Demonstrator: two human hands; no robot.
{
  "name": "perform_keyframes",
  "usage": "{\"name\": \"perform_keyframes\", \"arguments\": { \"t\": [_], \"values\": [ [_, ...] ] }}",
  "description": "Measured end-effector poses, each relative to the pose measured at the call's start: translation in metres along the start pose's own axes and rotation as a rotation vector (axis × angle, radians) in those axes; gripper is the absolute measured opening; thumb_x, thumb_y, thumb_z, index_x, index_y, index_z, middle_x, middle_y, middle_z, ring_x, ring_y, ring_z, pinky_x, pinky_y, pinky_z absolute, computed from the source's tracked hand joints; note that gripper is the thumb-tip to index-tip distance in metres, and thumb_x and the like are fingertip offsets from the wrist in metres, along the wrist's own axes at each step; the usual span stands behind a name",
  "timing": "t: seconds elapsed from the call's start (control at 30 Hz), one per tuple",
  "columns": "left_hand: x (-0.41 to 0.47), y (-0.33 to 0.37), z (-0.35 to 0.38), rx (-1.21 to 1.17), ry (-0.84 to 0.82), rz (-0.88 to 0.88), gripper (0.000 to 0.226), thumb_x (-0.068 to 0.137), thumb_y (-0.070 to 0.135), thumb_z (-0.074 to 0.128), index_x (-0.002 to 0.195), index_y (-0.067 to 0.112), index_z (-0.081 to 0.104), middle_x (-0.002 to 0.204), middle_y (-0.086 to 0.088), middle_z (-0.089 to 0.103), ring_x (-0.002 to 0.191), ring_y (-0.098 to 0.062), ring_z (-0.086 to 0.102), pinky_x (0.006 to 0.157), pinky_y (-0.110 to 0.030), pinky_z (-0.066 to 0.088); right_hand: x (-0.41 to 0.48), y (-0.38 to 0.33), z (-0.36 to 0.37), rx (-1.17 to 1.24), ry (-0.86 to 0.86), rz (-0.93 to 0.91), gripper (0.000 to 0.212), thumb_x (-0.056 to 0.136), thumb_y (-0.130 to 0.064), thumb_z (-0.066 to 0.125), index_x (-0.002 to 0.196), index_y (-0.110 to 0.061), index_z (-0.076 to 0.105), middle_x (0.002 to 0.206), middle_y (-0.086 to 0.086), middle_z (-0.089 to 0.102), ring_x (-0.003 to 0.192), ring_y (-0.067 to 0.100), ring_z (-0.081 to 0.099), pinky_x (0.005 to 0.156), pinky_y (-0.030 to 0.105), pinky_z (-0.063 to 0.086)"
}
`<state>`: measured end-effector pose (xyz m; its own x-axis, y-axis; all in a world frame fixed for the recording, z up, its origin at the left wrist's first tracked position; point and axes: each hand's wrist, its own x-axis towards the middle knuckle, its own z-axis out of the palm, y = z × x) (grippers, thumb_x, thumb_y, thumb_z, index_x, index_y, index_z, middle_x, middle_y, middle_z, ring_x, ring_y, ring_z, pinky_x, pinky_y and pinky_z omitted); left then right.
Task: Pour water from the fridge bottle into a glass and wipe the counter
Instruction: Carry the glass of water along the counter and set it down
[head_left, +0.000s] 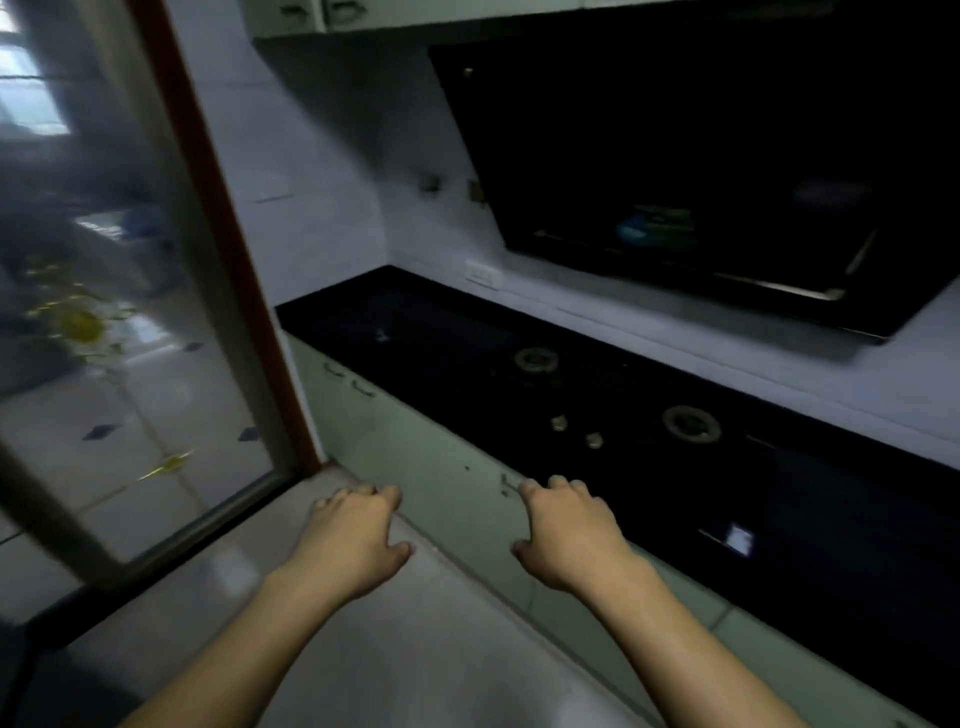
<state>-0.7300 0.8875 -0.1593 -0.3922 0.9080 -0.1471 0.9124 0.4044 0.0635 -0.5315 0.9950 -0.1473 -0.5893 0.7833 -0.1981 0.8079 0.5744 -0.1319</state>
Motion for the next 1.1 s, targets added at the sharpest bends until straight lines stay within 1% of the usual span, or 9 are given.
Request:
{"name": "perform_keyframes", "arguments": {
  "t": [0.2,0.3,0.37,0.5,0.57,0.67,0.83,0.97,1.1],
  "values": [
    [0.099,0.069,0.000,0.018,-0.015,0.235,0.058,0.085,0.058,0.058,0.131,0.025,0.047,0.132,-0.003,0.057,0.124,-0.027,0.053,0.100,-0.038,0.042,0.028,0.076,-0.004,-0.049,0.041,0.243,0.051,0.089,-0.033,0.059,0.135,-0.020,0.042,0.132,0.013,0.050,0.122,0.035,0.045,0.098,0.046,0.039],
    [0.139,0.115,0.000,0.039,-0.027,0.389,0.049,0.086,0.055,0.056,0.126,0.027,0.048,0.126,-0.001,0.057,0.119,-0.025,0.053,0.094,-0.038,0.041,0.032,0.115,-0.002,-0.040,0.027,0.375,0.050,0.089,-0.032,0.059,0.135,-0.019,0.042,0.131,0.013,0.050,0.122,0.036,0.045,0.099,0.047,0.038],
    [0.157,0.147,0.000,0.059,-0.034,0.478,0.048,0.087,0.054,0.055,0.125,0.027,0.048,0.123,-0.001,0.057,0.116,-0.025,0.053,0.092,-0.039,0.041,0.028,0.140,-0.001,-0.030,0.033,0.443,0.048,0.089,-0.032,0.059,0.132,-0.018,0.044,0.129,0.013,0.051,0.121,0.036,0.046,0.099,0.047,0.038],
    [0.176,0.225,0.006,0.088,-0.052,0.626,0.053,0.086,0.058,0.057,0.128,0.026,0.047,0.124,-0.001,0.057,0.117,-0.026,0.052,0.095,-0.040,0.042,0.011,0.201,0.002,0.016,0.057,0.577,0.048,0.088,-0.037,0.060,0.130,-0.019,0.046,0.129,0.013,0.052,0.121,0.034,0.046,0.099,0.046,0.039],
    [0.179,0.254,0.009,0.092,-0.062,0.655,0.053,0.087,0.058,0.057,0.129,0.026,0.047,0.127,-0.002,0.055,0.120,-0.027,0.051,0.098,-0.041,0.041,0.006,0.225,0.004,0.030,0.061,0.609,0.049,0.089,-0.038,0.061,0.131,-0.019,0.046,0.131,0.013,0.051,0.122,0.034,0.046,0.100,0.046,0.038],
    [0.180,0.316,0.021,0.117,-0.072,0.692,0.054,0.089,0.056,0.057,0.131,0.025,0.045,0.129,-0.002,0.054,0.123,-0.027,0.049,0.101,-0.042,0.039,-0.011,0.279,0.008,0.050,0.058,0.652,0.051,0.089,-0.037,0.061,0.133,-0.018,0.044,0.133,0.013,0.049,0.125,0.034,0.043,0.103,0.046,0.035],
    [0.171,0.420,0.046,0.117,-0.086,0.698,0.053,0.089,0.055,0.057,0.131,0.025,0.046,0.129,-0.002,0.055,0.121,-0.026,0.050,0.097,-0.040,0.040,-0.045,0.384,0.014,0.051,0.051,0.659,0.057,0.089,-0.040,0.061,0.137,-0.017,0.041,0.135,0.014,0.048,0.126,0.035,0.041,0.104,0.047,0.034],
    [0.161,0.493,0.065,0.102,-0.098,0.698,0.046,0.088,0.054,0.056,0.124,0.025,0.050,0.125,-0.001,0.057,0.118,-0.024,0.052,0.092,-0.038,0.041,-0.073,0.458,0.016,0.036,0.028,0.642,0.059,0.090,-0.042,0.062,0.138,-0.015,0.041,0.136,0.017,0.048,0.126,0.036,0.042,0.106,0.049,0.035],
    [0.157,0.552,0.080,0.094,-0.139,0.709,0.049,0.087,0.056,0.058,0.124,0.026,0.049,0.124,-0.001,0.056,0.118,-0.024,0.052,0.095,-0.039,0.042,-0.091,0.517,0.023,0.036,0.009,0.655,0.055,0.088,-0.044,0.062,0.133,-0.016,0.045,0.132,0.016,0.051,0.124,0.035,0.046,0.106,0.049,0.036]
  ]
}}
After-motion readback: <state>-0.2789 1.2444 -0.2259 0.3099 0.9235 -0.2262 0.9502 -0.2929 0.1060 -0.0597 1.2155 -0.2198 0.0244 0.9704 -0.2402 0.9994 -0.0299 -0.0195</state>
